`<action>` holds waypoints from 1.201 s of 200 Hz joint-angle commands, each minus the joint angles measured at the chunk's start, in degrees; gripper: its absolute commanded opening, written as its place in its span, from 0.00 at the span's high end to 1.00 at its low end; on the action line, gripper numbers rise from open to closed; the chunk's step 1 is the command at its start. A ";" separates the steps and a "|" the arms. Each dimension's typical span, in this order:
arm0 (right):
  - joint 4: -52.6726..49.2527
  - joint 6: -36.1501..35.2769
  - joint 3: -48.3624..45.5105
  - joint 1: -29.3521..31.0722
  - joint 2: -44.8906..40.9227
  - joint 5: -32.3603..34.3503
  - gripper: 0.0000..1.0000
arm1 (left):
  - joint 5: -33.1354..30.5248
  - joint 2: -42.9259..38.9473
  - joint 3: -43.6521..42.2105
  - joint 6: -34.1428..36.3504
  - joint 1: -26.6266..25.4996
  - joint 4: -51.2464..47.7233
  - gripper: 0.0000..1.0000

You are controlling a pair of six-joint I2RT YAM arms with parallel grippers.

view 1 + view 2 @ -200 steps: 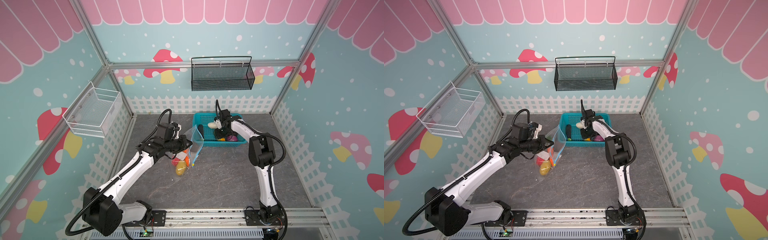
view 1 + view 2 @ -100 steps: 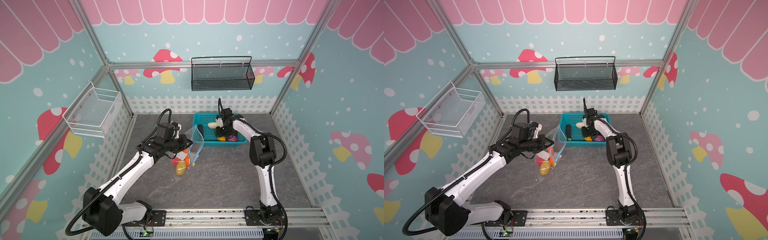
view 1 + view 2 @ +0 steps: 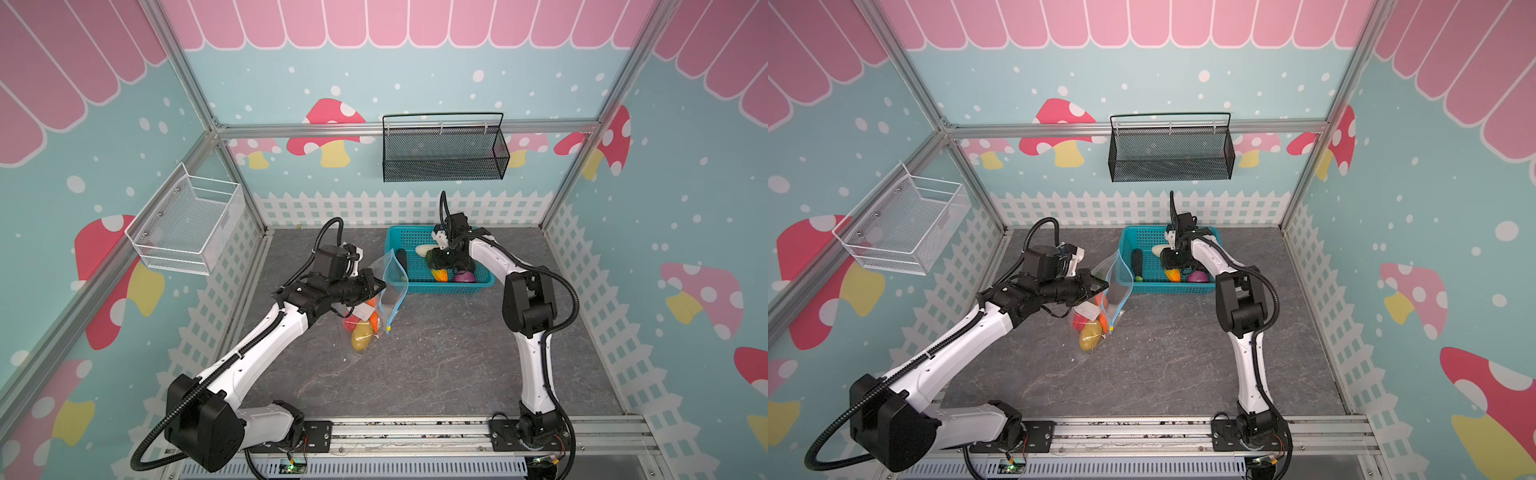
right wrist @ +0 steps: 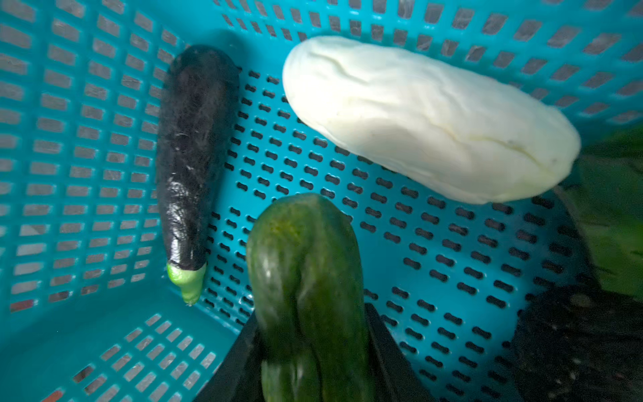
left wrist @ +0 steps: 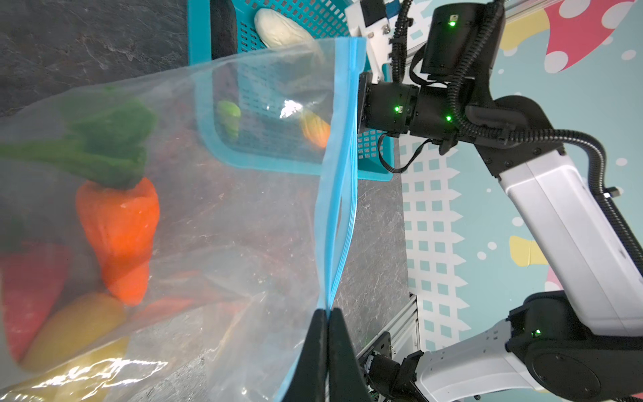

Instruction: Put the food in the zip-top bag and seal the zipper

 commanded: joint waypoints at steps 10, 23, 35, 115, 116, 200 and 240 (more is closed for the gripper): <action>3.43 1.53 -3.25 -0.32 -4.49 -2.66 0.66 | -4.11 -0.47 1.66 -4.95 -1.44 -0.05 1.00; 4.55 1.92 -4.75 -0.32 -5.41 -3.08 0.66 | -6.42 0.24 3.64 -6.97 -3.07 -1.86 1.00; 5.28 2.24 -5.90 -0.30 -6.12 -3.52 0.66 | -10.17 1.26 7.01 -7.37 -5.18 -6.27 1.00; 4.06 2.79 -7.14 -0.27 -8.05 -4.94 0.66 | -21.24 1.21 18.72 -11.88 -10.45 -21.98 1.00; 4.04 2.76 -7.14 -0.32 -8.06 -4.86 0.66 | -21.36 1.17 18.81 -11.87 -10.45 -22.11 1.00; 3.67 3.78 -6.68 0.08 -9.35 -4.12 0.66 | -28.39 -1.21 23.53 -6.91 -13.39 -25.54 1.00; 3.88 3.79 -6.53 0.08 -9.13 -4.60 0.66 | -29.71 0.05 25.11 -6.62 -14.06 -26.74 1.00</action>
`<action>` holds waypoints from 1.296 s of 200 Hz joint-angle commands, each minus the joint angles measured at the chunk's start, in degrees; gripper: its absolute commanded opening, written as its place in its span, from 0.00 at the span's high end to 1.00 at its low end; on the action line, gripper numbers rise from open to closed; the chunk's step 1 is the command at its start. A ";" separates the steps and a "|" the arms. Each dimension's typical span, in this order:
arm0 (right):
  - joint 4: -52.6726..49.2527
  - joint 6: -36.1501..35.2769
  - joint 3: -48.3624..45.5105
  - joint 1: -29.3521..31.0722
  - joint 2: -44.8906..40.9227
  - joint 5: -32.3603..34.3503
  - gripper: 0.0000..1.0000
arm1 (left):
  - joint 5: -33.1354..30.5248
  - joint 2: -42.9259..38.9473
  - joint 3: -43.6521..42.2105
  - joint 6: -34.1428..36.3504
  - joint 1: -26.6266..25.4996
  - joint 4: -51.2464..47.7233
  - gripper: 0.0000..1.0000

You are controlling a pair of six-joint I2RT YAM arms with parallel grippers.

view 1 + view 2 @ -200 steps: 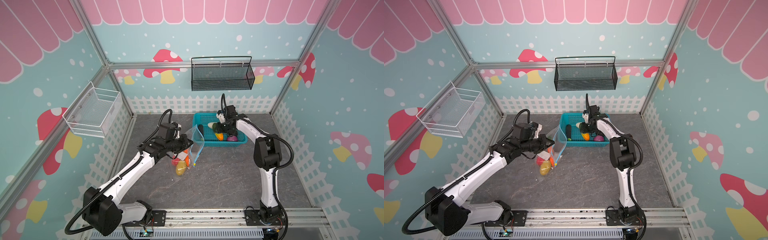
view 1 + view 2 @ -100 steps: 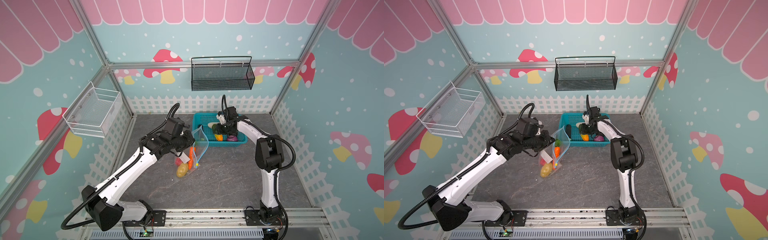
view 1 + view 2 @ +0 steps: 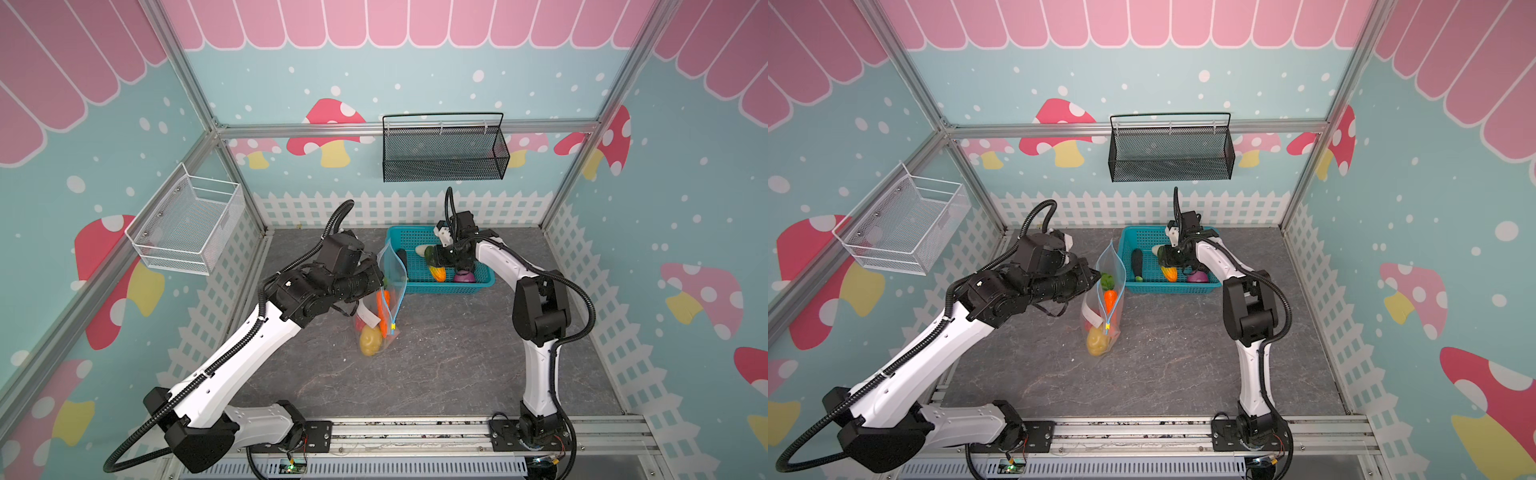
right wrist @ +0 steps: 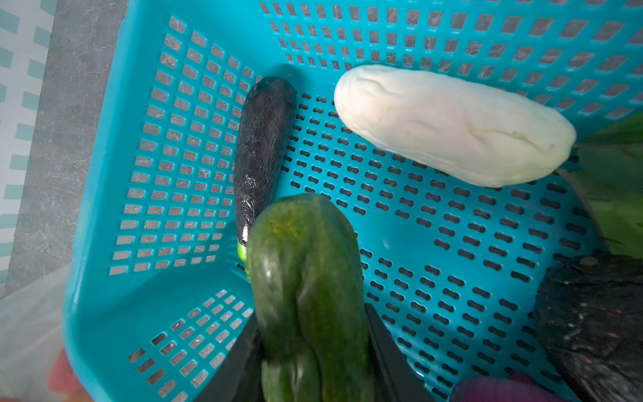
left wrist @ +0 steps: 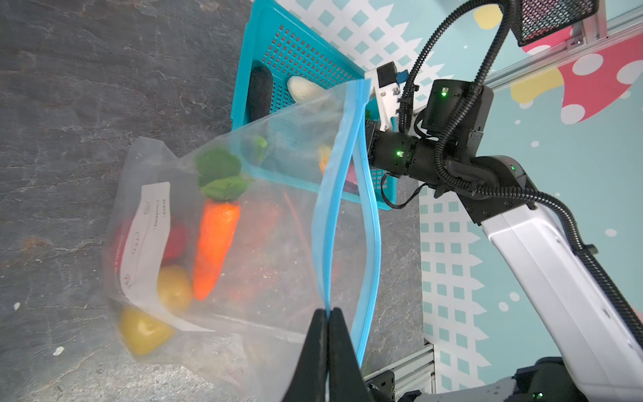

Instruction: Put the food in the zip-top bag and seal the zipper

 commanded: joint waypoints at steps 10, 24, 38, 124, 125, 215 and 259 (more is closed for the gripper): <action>-0.61 -0.16 0.41 0.06 -2.68 -0.51 0.66 | -3.88 0.84 3.11 1.01 -0.27 -2.77 1.00; -0.70 -0.35 0.23 0.06 -2.85 -0.62 0.66 | -6.27 0.55 4.26 1.20 -0.51 -4.32 1.00; -0.70 -0.51 -0.03 0.06 -2.86 -0.60 0.66 | -8.30 -0.16 4.68 1.29 -0.75 -4.54 1.00; 3.21 3.16 -2.59 0.15 -7.47 -1.65 0.67 | -10.27 2.64 2.09 2.20 0.87 -4.98 1.00; 3.32 3.21 -2.72 0.15 -7.63 -1.65 0.67 | -10.25 2.64 1.88 2.16 0.96 -4.98 1.00; 13.05 11.35 -23.04 4.15 -32.74 -7.98 0.69 | -8.70 3.77 -0.63 0.29 2.71 -2.95 1.00; 20.10 17.22 -26.72 7.75 -41.72 -7.71 0.70 | -6.21 6.30 2.11 0.17 2.69 -2.87 1.00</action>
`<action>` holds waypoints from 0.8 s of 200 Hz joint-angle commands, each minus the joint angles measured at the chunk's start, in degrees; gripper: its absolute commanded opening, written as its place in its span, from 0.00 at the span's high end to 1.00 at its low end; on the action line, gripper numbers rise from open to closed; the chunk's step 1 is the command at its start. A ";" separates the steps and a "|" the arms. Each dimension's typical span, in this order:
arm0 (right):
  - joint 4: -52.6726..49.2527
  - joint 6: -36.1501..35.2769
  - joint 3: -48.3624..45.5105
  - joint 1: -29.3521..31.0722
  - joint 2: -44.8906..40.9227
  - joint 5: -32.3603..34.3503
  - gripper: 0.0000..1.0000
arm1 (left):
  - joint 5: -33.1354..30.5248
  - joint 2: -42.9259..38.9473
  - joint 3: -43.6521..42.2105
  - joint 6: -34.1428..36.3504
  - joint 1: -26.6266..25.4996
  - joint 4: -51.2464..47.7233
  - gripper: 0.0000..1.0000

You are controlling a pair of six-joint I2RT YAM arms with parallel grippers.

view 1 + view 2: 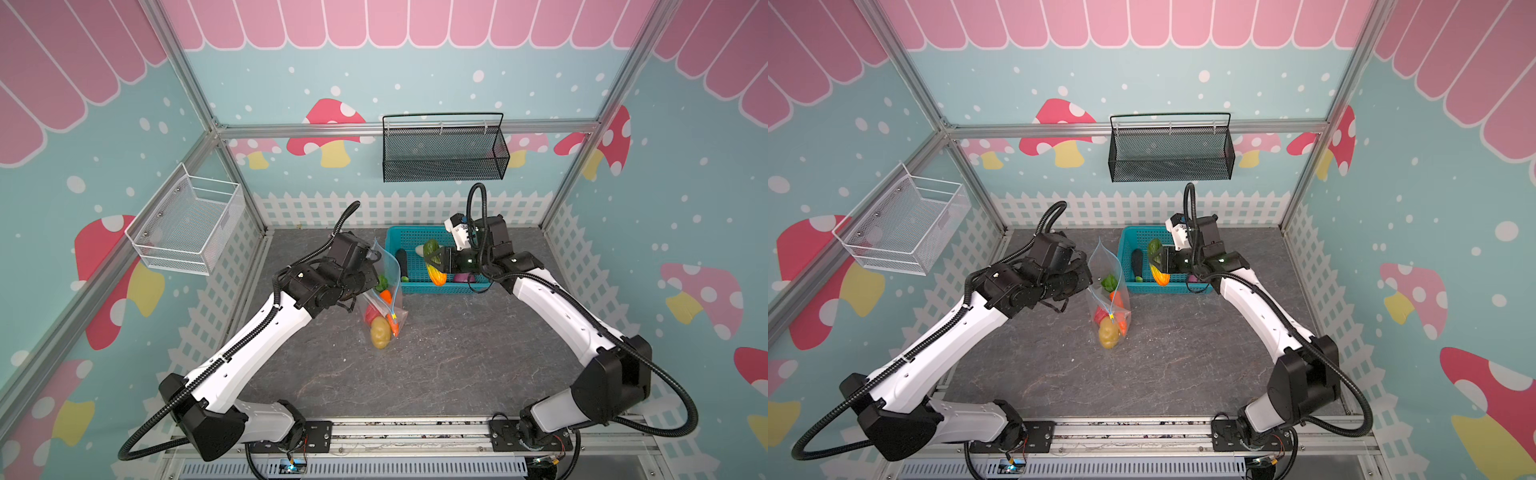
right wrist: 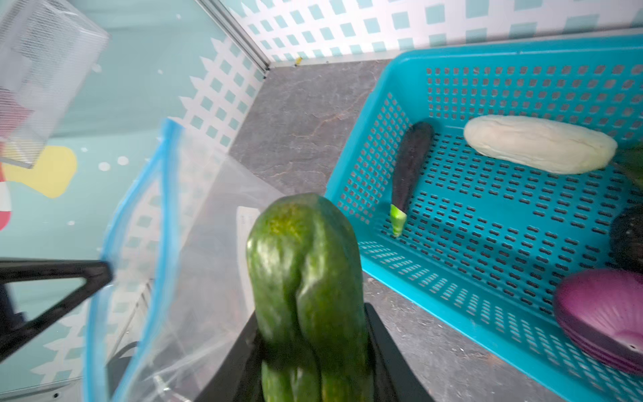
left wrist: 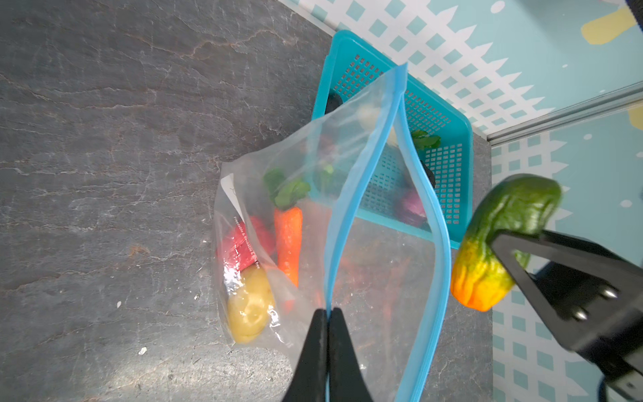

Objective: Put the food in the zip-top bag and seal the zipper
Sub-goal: 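Carry the cucumber with the right gripper over the bag held by the left gripper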

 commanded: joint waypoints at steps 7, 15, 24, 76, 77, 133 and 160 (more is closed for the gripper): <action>9.54 6.24 -2.12 1.80 -4.99 -1.41 0.70 | 1.69 1.99 2.99 -0.98 0.21 0.39 1.00; 12.59 7.88 -3.64 2.30 -6.21 -2.23 0.70 | 2.13 2.50 3.47 -0.76 0.25 0.73 1.00; 16.50 10.01 -5.08 2.87 -7.26 -3.03 0.70 | 2.86 2.91 3.92 -0.19 0.23 1.36 1.00; 28.45 15.58 -7.32 8.59 -6.98 -1.59 0.71 | 4.65 3.80 3.78 -0.11 0.12 4.48 1.00; 28.48 15.60 -7.28 8.67 -6.87 -1.54 0.71 | 4.70 3.81 3.78 -0.10 0.16 4.53 1.00; 27.88 15.30 -4.66 11.28 -1.94 -0.02 0.71 | 5.72 3.74 2.83 0.18 -0.13 6.89 1.00; 25.50 14.14 -4.15 11.46 0.36 0.85 0.71 | 5.54 3.63 2.57 0.20 -0.24 7.39 1.00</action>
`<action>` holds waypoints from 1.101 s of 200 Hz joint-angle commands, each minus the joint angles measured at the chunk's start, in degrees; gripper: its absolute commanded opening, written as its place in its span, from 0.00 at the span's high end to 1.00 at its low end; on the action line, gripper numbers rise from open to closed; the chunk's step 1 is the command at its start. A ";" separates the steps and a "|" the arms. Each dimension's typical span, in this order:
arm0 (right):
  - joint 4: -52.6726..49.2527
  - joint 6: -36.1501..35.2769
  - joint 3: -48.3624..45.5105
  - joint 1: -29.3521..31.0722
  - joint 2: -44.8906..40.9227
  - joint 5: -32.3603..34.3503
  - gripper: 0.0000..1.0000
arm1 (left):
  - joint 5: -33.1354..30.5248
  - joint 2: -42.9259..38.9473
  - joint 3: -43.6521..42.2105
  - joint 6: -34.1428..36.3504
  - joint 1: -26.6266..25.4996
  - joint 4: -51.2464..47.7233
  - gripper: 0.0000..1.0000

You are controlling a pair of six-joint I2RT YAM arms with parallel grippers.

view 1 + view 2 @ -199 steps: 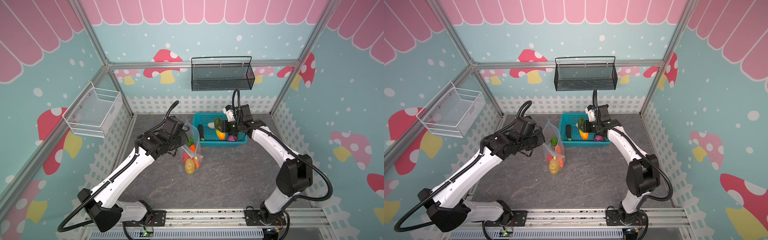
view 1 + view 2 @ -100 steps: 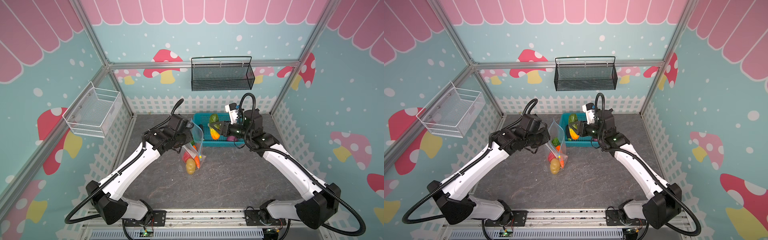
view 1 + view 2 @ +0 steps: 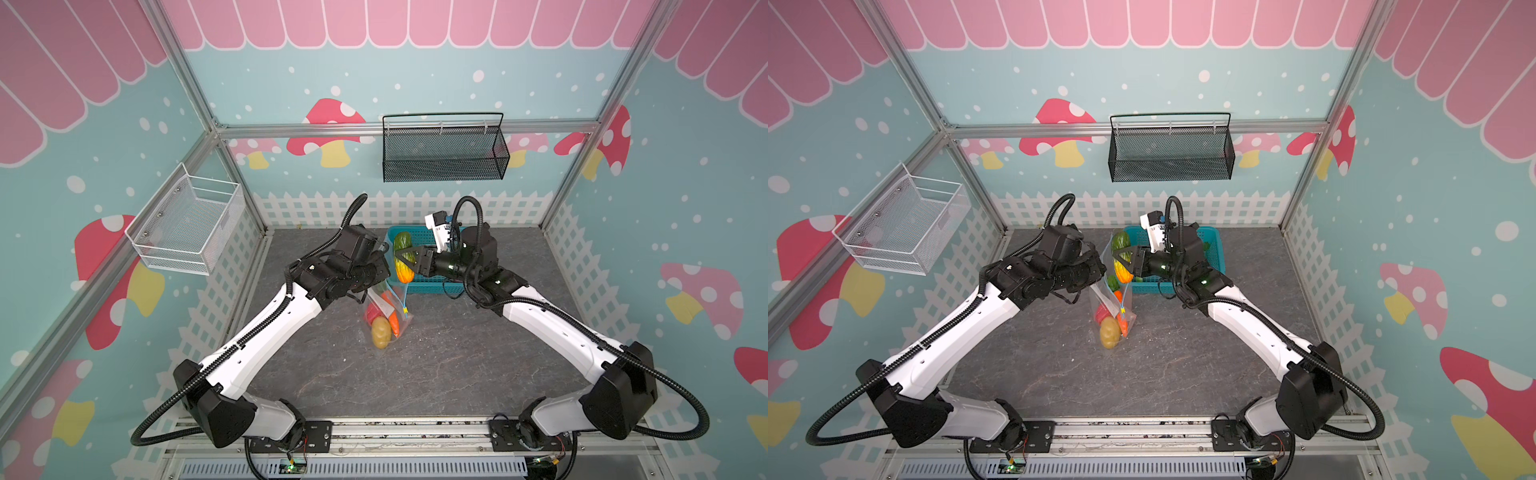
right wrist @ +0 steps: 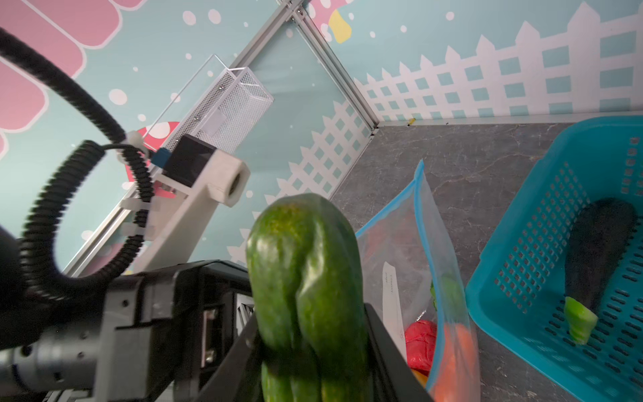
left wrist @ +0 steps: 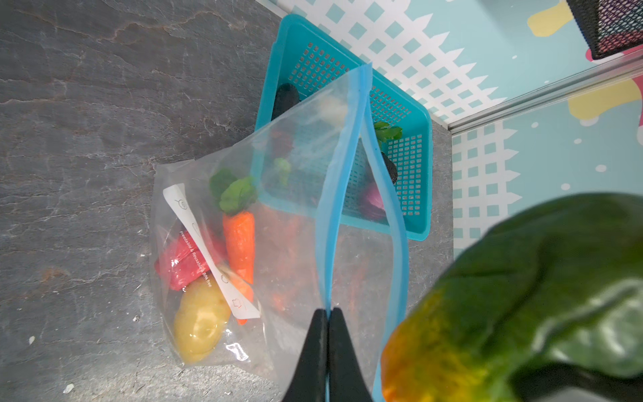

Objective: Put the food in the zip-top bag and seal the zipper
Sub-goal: 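Carry the cucumber with the right gripper over the bag held by the left gripper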

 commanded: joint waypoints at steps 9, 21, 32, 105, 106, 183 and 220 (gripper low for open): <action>-1.11 -0.45 2.82 0.51 1.99 1.29 0.71 | 0.08 0.09 0.20 0.13 -0.21 1.78 1.00; -3.46 -1.65 4.02 0.66 2.83 1.90 0.71 | 0.06 0.20 -0.05 0.20 -0.28 1.80 1.00; -5.96 -3.28 5.26 1.01 3.49 2.85 0.71 | 0.02 0.24 -0.31 0.29 -0.30 1.94 1.00; -23.32 -13.15 12.33 2.94 6.60 8.03 0.71 | -1.43 -1.05 -3.29 1.00 -1.17 4.96 1.00; -23.45 -13.22 12.37 2.96 6.65 8.08 0.71 | -1.41 -1.06 -3.30 0.95 -1.19 5.02 1.00; -30.68 -18.00 17.34 3.01 12.08 8.70 0.69 | -3.08 -2.23 -5.95 1.23 -1.61 7.21 1.00; -32.72 -19.27 18.66 3.00 14.37 9.96 0.68 | -3.10 -3.79 -8.82 1.52 -1.74 10.07 1.00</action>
